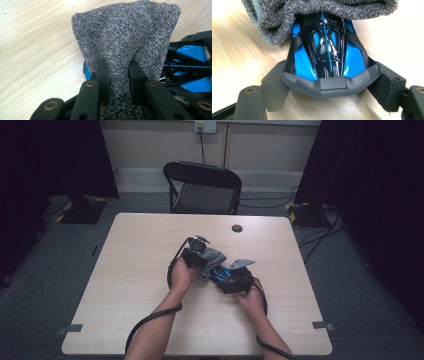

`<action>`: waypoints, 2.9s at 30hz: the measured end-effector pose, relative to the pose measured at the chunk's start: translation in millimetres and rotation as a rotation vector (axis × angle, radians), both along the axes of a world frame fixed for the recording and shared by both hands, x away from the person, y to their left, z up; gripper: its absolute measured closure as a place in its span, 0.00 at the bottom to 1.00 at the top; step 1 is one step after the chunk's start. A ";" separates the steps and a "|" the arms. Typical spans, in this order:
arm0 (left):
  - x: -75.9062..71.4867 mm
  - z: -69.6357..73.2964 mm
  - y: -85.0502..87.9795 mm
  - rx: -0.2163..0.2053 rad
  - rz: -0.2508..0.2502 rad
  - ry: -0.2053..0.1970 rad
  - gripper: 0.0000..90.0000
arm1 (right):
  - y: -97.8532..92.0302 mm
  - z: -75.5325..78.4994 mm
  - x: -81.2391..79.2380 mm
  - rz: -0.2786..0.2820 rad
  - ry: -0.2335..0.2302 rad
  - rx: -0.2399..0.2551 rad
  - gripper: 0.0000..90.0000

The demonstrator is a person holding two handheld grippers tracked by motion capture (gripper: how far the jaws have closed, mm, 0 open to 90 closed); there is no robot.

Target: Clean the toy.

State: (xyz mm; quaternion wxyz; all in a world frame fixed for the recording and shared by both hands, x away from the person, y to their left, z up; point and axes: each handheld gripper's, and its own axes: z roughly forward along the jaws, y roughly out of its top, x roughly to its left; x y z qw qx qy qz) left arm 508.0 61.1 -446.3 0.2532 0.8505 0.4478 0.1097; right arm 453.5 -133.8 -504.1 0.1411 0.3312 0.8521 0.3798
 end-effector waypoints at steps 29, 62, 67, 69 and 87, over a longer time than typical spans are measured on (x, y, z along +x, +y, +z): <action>11.9 -10.7 27.2 -0.014 0.119 -0.002 0.83 | 0.0 -0.1 -0.5 -0.003 -0.002 0.001 0.27; 12.7 -4.4 72.4 0.010 0.206 -0.046 0.83 | 0.0 -0.1 -0.5 -0.003 -0.001 0.001 0.27; 6.8 9.3 72.4 -0.042 0.182 -0.076 0.83 | 0.0 -0.1 -0.5 -0.003 -0.001 0.001 0.27; 5.4 12.3 71.4 -0.042 0.175 -0.080 0.83 | 0.0 0.0 -0.5 -0.003 0.000 0.001 0.27; -27.6 19.9 16.3 -0.129 -0.002 -0.083 0.83 | 0.0 0.0 -0.5 -0.003 -0.001 0.000 0.27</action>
